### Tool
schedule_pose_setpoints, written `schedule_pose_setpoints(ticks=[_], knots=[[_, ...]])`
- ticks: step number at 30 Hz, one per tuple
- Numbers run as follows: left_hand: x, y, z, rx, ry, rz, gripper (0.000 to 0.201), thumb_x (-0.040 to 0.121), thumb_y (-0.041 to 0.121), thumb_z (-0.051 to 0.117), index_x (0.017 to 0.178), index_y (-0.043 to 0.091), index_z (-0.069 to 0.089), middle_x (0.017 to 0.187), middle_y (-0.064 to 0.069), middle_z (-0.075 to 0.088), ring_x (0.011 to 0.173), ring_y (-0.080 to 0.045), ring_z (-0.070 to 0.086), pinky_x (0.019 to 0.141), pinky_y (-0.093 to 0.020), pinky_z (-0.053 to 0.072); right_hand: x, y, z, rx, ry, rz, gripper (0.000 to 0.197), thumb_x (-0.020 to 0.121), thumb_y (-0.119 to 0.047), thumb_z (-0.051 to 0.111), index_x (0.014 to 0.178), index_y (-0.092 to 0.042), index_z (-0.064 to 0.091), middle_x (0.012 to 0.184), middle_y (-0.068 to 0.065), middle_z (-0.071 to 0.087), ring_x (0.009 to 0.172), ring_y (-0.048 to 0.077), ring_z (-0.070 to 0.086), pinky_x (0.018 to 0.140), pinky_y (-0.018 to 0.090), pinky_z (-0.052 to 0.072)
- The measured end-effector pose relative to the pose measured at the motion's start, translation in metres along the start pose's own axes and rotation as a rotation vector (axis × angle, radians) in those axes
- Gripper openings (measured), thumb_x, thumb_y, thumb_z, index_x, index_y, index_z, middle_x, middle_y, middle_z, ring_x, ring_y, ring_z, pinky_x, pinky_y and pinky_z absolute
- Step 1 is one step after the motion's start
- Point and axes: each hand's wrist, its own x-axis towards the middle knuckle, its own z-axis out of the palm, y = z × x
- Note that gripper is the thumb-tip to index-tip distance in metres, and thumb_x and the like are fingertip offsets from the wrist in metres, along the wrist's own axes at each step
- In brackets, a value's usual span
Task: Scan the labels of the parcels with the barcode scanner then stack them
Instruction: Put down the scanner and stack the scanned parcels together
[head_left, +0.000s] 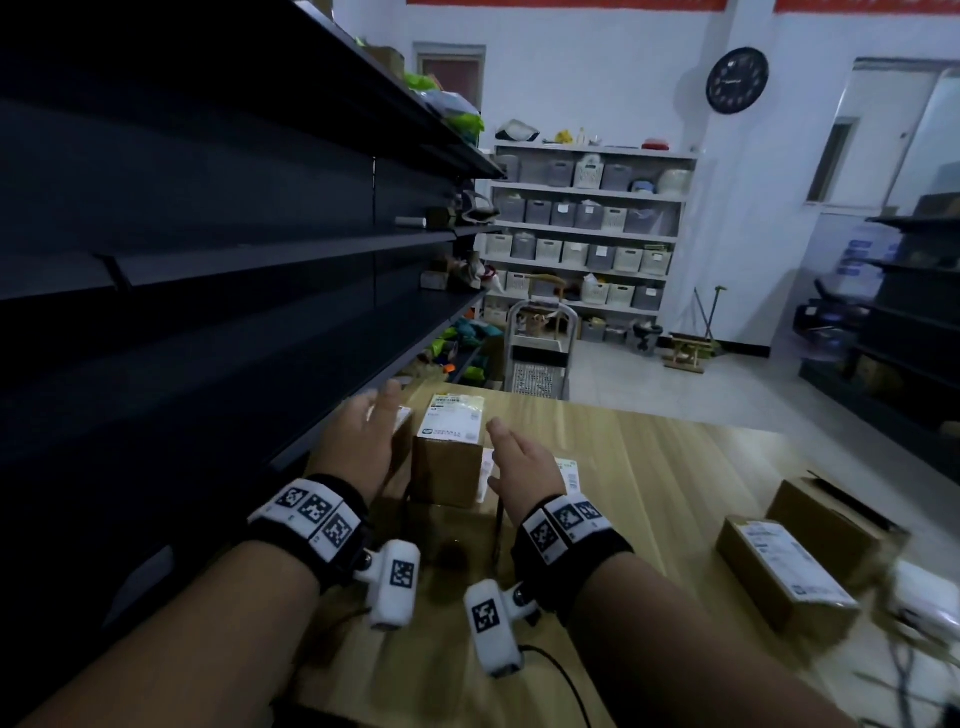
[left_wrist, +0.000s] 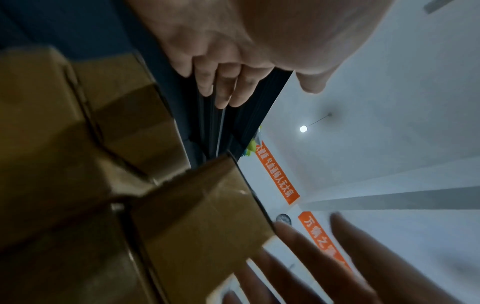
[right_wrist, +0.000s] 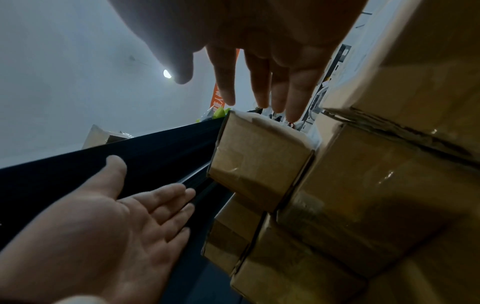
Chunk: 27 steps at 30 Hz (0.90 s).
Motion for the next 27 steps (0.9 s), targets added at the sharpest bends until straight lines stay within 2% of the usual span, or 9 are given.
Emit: schedule_pose_setpoints(ticks=[3,5,9,16,18,21,23,25,27], knots=[[0.010,-0.006,-0.006,0.291,-0.066,-0.094,0.091,0.104,0.078,0.013,0.149,0.016,0.062,0.164,-0.021,0.048,0.159,-0.042,0.034,0.130,-0.062,0.022,0.002,0.000,0.006,-0.002,-0.026,-0.015,0.051,0.093,-0.072,0.052,0.087,-0.026,0.074,0.099,0.002,0.075,0.105,0.025,0.070,0.106,0.058,0.055],[0.012,-0.009,-0.003,0.362,-0.124,-0.138,0.075,0.114,0.060,0.014,0.160,0.013,0.052,0.172,-0.022,0.039,0.164,-0.039,0.024,0.132,-0.057,0.016,0.006,0.003,0.011,0.019,-0.033,-0.018,0.071,0.080,-0.082,0.051,0.098,-0.017,0.072,0.111,0.018,0.075,0.111,0.037,0.071,0.103,0.063,0.055],[0.018,-0.022,0.006,0.274,-0.126,-0.109,0.098,0.102,0.081,0.013,0.149,0.013,0.065,0.156,-0.019,0.060,0.144,-0.036,0.054,0.125,-0.049,0.035,0.013,0.007,0.018,0.034,-0.028,-0.017,0.075,0.077,-0.084,0.052,0.109,-0.018,0.068,0.115,0.017,0.076,0.113,0.040,0.071,0.101,0.063,0.057],[0.016,-0.019,0.010,0.332,-0.151,-0.066,0.095,0.103,0.075,0.002,0.157,0.020,0.057,0.155,-0.014,0.060,0.143,-0.034,0.052,0.119,-0.043,0.035,0.009,0.007,0.013,0.035,-0.048,-0.006,0.079,0.077,-0.085,0.051,0.109,-0.015,0.071,0.115,0.015,0.077,0.112,0.036,0.072,0.101,0.061,0.057],[0.013,-0.019,0.007,0.234,-0.144,-0.074,0.101,0.098,0.085,0.006,0.150,0.021,0.064,0.150,-0.011,0.064,0.139,-0.033,0.056,0.119,-0.046,0.038,0.006,0.004,0.008,0.037,-0.050,0.006,0.071,0.081,-0.083,0.050,0.102,-0.020,0.074,0.113,0.012,0.077,0.111,0.032,0.071,0.104,0.058,0.056],[0.000,-0.014,0.005,0.080,-0.052,0.026,0.097,0.090,0.096,0.017,0.125,0.025,0.075,0.130,-0.005,0.073,0.124,-0.029,0.066,0.113,-0.053,0.047,0.005,0.003,-0.002,0.109,-0.043,0.000,0.031,0.098,-0.067,0.052,0.093,-0.042,0.069,0.104,-0.012,0.071,0.105,0.016,0.068,0.106,0.050,0.056],[-0.014,-0.005,0.006,0.003,0.068,0.139,0.069,0.103,0.078,0.030,0.100,0.024,0.073,0.107,-0.003,0.075,0.106,-0.027,0.070,0.099,-0.050,0.054,0.005,0.004,-0.014,0.165,-0.026,0.007,0.026,0.103,-0.058,0.053,0.093,-0.041,0.069,0.103,-0.015,0.068,0.105,0.014,0.067,0.106,0.047,0.056],[-0.029,0.008,0.011,-0.077,0.153,0.214,0.064,0.103,0.073,0.035,0.097,0.021,0.072,0.099,-0.004,0.074,0.097,-0.026,0.070,0.089,-0.048,0.056,0.002,0.004,-0.029,0.213,-0.001,0.011,0.029,0.103,-0.056,0.055,0.095,-0.034,0.072,0.108,-0.011,0.070,0.111,0.016,0.067,0.106,0.045,0.056],[-0.045,0.025,0.024,-0.171,0.134,0.242,0.059,0.106,0.068,0.039,0.097,0.022,0.074,0.094,-0.005,0.075,0.091,-0.025,0.070,0.080,-0.045,0.055,-0.001,0.004,-0.048,0.266,0.042,0.013,0.027,0.105,-0.052,0.057,0.109,-0.029,0.070,0.120,-0.004,0.070,0.120,0.021,0.066,0.107,0.045,0.056]])
